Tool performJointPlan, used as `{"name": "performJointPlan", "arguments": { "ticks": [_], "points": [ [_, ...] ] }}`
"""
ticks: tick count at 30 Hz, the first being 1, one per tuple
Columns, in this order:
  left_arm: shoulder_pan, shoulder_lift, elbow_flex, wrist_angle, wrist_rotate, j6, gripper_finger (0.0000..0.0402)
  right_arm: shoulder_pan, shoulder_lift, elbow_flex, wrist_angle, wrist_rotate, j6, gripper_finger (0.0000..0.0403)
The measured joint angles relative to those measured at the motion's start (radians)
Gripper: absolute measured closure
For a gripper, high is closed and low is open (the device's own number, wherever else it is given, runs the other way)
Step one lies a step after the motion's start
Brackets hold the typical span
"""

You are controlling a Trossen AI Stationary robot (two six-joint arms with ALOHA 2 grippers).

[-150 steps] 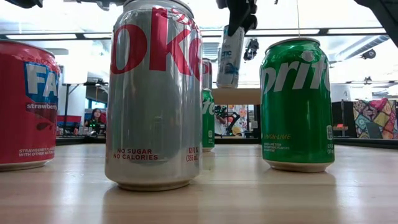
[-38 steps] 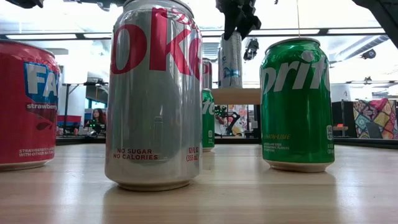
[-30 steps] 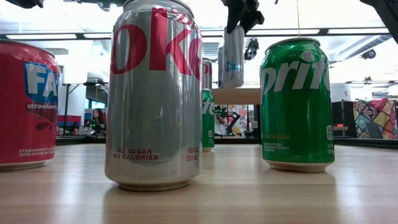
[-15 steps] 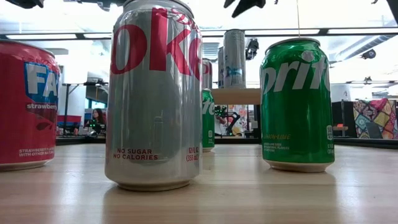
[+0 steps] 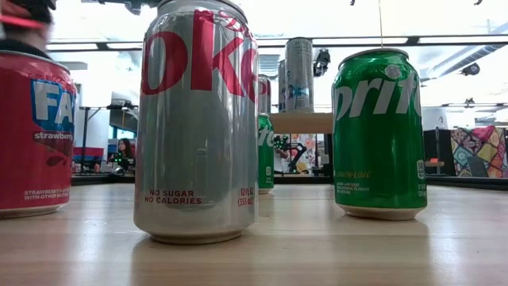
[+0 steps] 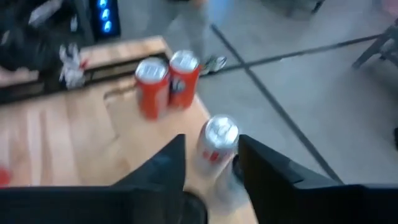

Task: Place canned beverage on shelf
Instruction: Put the left white-blue soda can on the shelf aligned with the other white-blue soda can

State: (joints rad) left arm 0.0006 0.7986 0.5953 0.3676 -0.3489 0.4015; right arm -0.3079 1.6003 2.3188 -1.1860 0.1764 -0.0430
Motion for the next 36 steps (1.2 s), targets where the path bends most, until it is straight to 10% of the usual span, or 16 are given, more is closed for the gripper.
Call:
{"name": "performJointPlan", "arguments": {
  "ticks": [9, 22, 32, 36],
  "points": [
    [0.0, 0.013, 0.0, 0.006, 0.004, -0.083, 0.0402, 0.094, -0.198, -0.401, 0.064, 0.057, 0.025, 0.0389],
    [0.009, 0.29, 0.164, 0.016, 0.13, -0.1, 0.0402, 0.091, -0.588, -1.135, 0.579, 0.217, 0.153, 0.039],
    [0.075, 0.575, 0.362, -0.027, -0.054, -0.048, 0.0402, 0.092, -0.622, -1.314, 0.708, 0.2, 0.138, 0.039],
    [0.103, 0.626, 0.405, -0.02, -0.034, -0.041, 0.0402, 0.09, -0.645, -1.394, 0.762, 0.015, 0.1, 0.039]
  ]
}}
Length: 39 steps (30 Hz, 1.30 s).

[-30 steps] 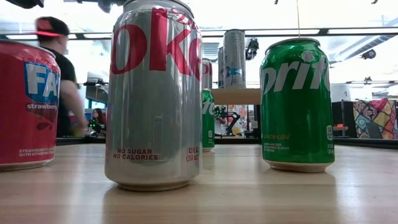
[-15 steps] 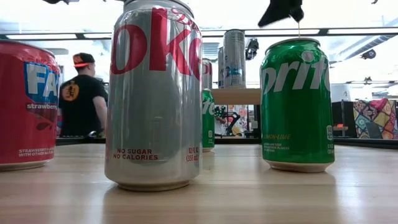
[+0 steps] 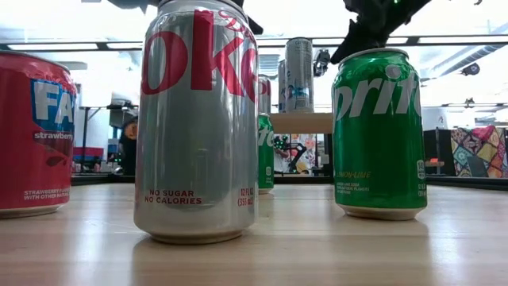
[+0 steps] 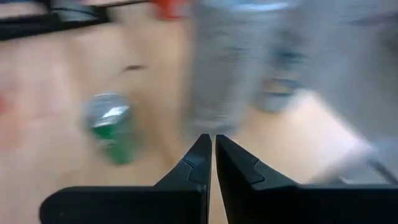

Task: Place canned beverage on shelf
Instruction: Put the left white-blue soda can on the shelf aligned with the other white-blue soda can

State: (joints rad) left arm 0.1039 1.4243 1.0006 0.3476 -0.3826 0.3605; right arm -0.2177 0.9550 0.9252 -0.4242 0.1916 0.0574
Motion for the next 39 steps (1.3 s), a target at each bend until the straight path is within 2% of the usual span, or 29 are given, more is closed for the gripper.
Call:
{"name": "performJointPlan", "arguments": {
  "ticks": [3, 6, 13, 22, 27, 39],
  "points": [
    [0.018, 0.018, 0.001, -0.007, 0.098, 0.027, 0.0402, -0.003, -0.029, -0.072, 0.159, -0.181, -0.049, 0.039],
    [0.028, 0.026, -0.005, -0.009, 0.177, 0.06, 0.0402, -0.013, -0.063, -0.127, 0.284, -0.26, -0.094, 0.039],
    [0.061, 0.047, -0.007, 0.045, 0.184, 0.074, 0.0402, -0.081, -0.076, -0.146, 0.37, -0.247, -0.1, 0.039],
    [0.109, 0.081, -0.006, 0.098, 0.18, -0.065, 0.0402, -0.151, 0.017, -0.146, 0.465, -0.243, -0.089, 0.039],
    [0.11, 0.136, -0.004, 0.197, 0.182, -0.093, 0.0402, -0.161, 0.07, -0.146, 0.493, -0.243, -0.077, 0.039],
    [0.114, 0.174, -0.004, 0.213, 0.18, -0.093, 0.0402, -0.163, 0.097, -0.146, 0.481, -0.241, -0.058, 0.039]
  ]
}}
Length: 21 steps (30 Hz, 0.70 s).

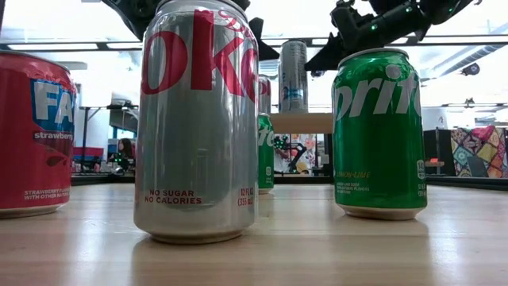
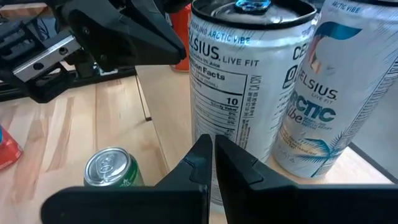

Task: Place canned beverage on shelf
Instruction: Put the left white-blue soda can on the shelf aligned with the other white-blue soda can

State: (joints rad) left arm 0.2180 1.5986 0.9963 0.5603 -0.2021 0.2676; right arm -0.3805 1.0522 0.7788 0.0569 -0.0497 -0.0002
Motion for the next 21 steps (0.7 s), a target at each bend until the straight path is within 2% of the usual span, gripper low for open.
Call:
{"name": "performJointPlan", "arguments": {
  "ticks": [7, 21],
  "points": [
    [0.0, 0.0, 0.0, 0.004, -0.108, 0.0, 0.0402, 0.0, -0.016, 0.0, -0.001, 0.0, 0.0, 0.039],
    [0.002, 0.047, 0.0, 0.104, -0.134, 0.002, 0.0402, 0.0, -0.017, 0.0, -0.004, -0.001, -0.011, 0.039]
  ]
}}
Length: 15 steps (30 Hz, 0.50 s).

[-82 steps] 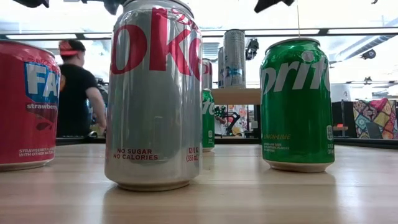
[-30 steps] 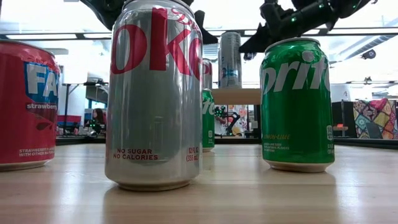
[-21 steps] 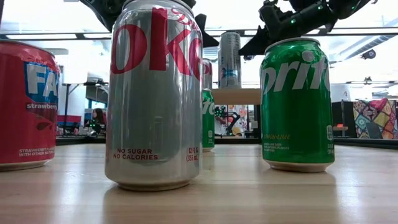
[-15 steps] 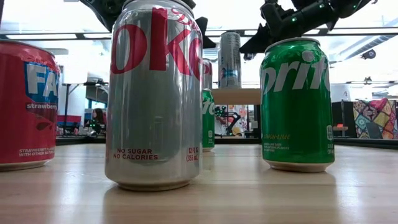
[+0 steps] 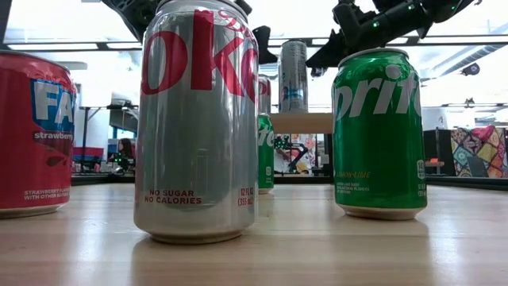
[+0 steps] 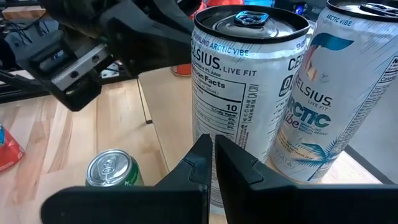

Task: Place canned beverage on shelf
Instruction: Put the left white-blue soda can on the shelf aligned with the other white-blue soda can

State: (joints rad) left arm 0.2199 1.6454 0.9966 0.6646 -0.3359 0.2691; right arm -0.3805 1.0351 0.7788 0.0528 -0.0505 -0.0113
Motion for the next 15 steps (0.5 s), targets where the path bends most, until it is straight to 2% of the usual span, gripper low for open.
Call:
{"name": "performJointPlan", "arguments": {
  "ticks": [12, 15],
  "points": [
    [0.011, 0.002, 0.0, 0.01, -0.021, -0.001, 0.0402, 0.0, 0.0, 0.0, 0.0, 0.0, -0.002, 0.039],
    [0.011, 0.002, 0.0, 0.015, 0.006, -0.017, 0.0402, 0.0, 0.0, 0.0, -0.001, 0.0, -0.002, 0.039]
  ]
}}
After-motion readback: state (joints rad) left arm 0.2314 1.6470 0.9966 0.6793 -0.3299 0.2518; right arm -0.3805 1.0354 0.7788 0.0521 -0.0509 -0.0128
